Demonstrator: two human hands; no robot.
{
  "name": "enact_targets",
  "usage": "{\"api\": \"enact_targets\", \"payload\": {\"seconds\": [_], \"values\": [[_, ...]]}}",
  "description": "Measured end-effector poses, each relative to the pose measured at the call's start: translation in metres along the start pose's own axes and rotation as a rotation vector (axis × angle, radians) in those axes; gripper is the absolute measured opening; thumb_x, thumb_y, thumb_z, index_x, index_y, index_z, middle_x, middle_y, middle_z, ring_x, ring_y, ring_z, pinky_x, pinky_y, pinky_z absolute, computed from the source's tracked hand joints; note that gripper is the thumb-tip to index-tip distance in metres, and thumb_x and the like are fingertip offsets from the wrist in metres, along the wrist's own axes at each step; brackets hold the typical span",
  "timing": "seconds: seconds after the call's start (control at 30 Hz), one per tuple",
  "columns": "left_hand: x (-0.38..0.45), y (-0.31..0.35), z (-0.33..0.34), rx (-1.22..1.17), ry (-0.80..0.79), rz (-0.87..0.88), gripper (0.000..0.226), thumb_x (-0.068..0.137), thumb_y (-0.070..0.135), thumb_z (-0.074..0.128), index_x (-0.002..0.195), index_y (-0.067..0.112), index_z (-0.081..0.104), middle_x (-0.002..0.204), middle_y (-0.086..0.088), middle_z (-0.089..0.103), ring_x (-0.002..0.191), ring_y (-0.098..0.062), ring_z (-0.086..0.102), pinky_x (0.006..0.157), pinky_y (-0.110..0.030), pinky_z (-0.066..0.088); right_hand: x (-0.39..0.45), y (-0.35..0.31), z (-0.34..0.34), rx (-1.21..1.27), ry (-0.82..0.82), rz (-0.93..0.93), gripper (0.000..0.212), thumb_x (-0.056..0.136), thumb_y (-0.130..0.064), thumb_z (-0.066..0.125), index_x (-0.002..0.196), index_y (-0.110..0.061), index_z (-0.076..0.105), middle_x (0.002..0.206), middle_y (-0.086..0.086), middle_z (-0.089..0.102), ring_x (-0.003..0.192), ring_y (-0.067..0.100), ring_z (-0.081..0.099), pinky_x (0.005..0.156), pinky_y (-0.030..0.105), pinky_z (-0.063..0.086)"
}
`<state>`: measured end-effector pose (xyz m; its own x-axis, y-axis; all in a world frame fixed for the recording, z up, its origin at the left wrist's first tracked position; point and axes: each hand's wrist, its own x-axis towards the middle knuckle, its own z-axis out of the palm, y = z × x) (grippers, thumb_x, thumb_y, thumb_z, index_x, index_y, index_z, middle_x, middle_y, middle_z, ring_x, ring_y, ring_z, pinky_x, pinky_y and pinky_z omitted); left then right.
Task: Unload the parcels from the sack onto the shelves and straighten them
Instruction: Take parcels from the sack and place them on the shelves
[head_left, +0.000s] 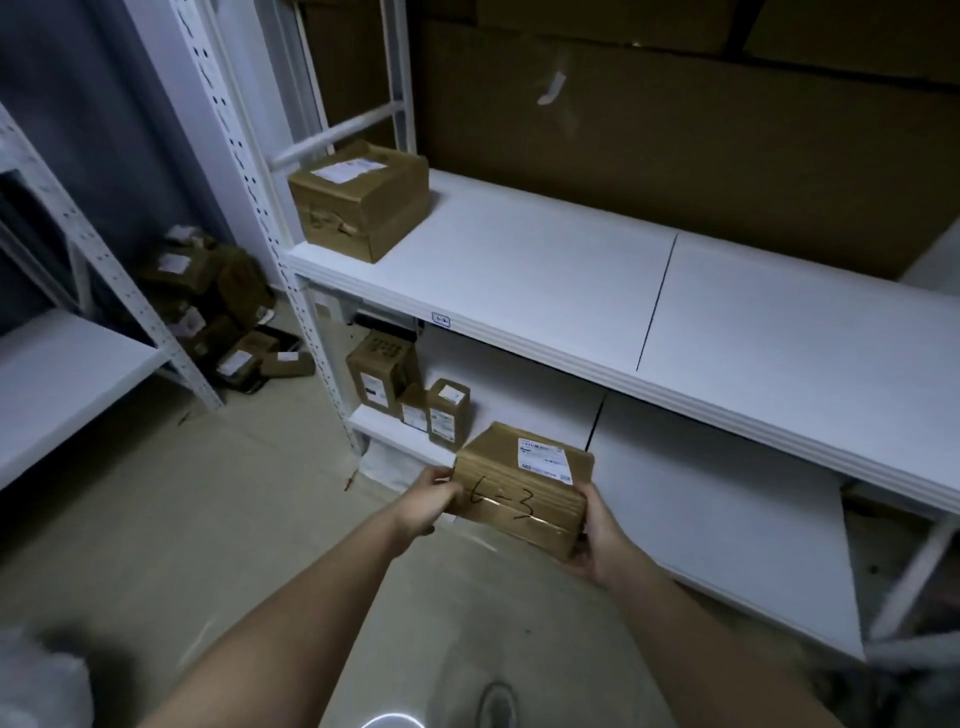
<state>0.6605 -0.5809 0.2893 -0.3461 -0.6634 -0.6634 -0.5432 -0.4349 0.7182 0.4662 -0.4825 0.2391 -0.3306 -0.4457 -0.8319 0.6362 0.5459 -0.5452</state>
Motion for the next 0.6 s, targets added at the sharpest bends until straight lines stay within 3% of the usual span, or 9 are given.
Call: {"api": "enact_targets", "payload": {"seconds": [0.13,0.27,0.43,0.6], "values": [[0.030,0.002,-0.011,0.055,-0.035,0.001,0.053,0.089,0.013,0.048,0.140,0.018,0.033,0.110,-0.007,0.051,0.096,-0.018,0.047,0.066,-0.026,0.036,0.023,0.001,0.015,0.029,0.041,0.014,0.053,0.080,-0.062,0.059,0.106,-0.016,0.063,0.101,0.010,0.067,0.091,0.025,0.062,0.075,0.035,0.051],[0.072,0.006,-0.022,0.081,-0.051,-0.010,0.054,0.089,0.012,0.049,0.140,0.018,0.033,0.106,-0.002,0.052,0.084,-0.011,0.048,0.063,-0.024,0.036,0.053,0.000,0.032,0.077,0.058,0.026,0.058,0.079,-0.062,0.060,0.112,-0.014,0.063,0.104,0.012,0.069,0.096,0.027,0.064,0.080,0.036,0.052],[0.134,0.000,-0.032,0.073,-0.089,-0.040,0.050,0.088,0.015,0.049,0.136,0.021,0.035,0.104,-0.004,0.052,0.095,-0.017,0.049,0.067,-0.027,0.037,0.101,-0.008,0.054,0.073,0.134,-0.016,0.052,0.085,-0.059,0.056,0.111,-0.014,0.063,0.091,0.009,0.068,0.081,0.025,0.063,0.066,0.032,0.051],[0.204,-0.025,-0.034,0.069,-0.098,0.027,0.021,0.092,0.015,0.050,0.112,0.021,0.045,0.094,0.004,0.055,0.083,-0.003,0.051,0.063,-0.020,0.040,0.164,-0.003,0.070,0.058,0.172,-0.035,0.055,0.088,-0.061,0.051,0.117,-0.014,0.057,0.094,0.009,0.065,0.085,0.026,0.062,0.072,0.035,0.053]]}}
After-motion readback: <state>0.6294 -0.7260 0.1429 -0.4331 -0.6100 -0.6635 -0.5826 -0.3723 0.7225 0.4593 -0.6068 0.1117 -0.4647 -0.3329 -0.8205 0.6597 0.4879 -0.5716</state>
